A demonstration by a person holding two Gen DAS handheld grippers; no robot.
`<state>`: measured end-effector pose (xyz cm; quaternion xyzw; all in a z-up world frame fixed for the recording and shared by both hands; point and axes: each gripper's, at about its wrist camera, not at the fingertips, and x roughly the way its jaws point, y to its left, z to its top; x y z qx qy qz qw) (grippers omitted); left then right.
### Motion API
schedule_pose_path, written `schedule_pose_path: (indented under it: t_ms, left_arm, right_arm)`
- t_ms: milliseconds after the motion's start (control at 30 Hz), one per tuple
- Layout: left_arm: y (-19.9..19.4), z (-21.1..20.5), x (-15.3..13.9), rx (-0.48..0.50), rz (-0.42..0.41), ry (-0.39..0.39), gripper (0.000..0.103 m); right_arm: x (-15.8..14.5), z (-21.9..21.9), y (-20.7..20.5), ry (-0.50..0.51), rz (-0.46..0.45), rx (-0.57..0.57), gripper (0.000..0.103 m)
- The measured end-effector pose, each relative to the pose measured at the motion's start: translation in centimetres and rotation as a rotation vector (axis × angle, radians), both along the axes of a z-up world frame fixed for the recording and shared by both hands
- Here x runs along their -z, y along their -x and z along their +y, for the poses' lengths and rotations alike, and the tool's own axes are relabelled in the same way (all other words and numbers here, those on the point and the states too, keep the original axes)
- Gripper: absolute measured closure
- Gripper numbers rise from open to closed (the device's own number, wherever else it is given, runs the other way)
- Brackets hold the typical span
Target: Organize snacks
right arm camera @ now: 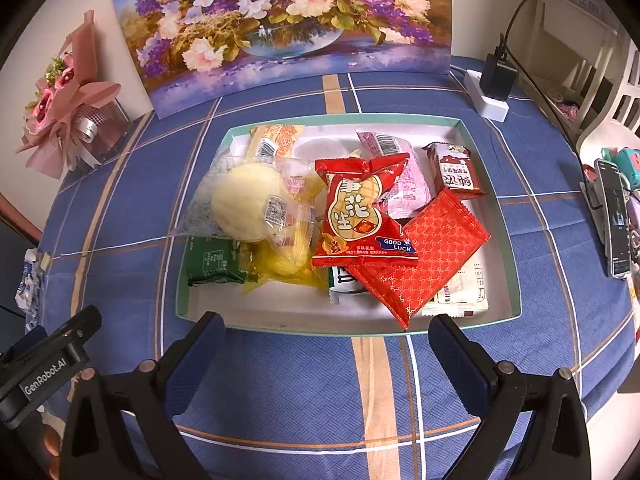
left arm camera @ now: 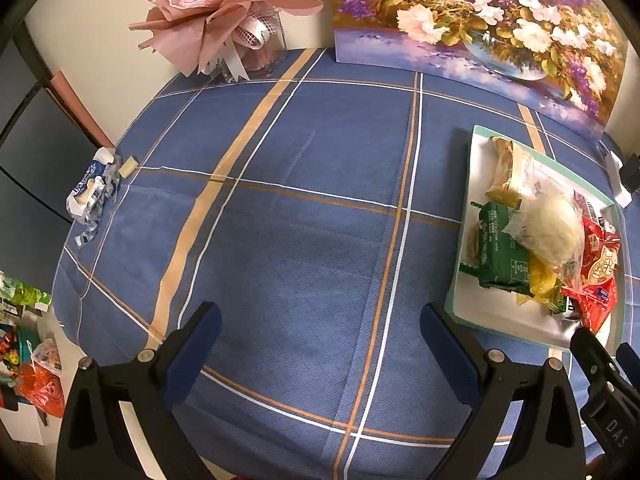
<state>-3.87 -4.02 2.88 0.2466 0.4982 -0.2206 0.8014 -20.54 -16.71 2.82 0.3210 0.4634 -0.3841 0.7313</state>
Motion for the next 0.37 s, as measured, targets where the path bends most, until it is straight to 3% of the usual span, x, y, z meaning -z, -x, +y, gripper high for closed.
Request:
schedule_pose_path:
  t_ms: [367]
  left_arm:
    - [0.27,0.00,-0.32,0.006,-0.009,0.022,0.003]
  right_arm:
    - [0.09,0.00,-0.10,-0.002,0.005,0.000,0.000]
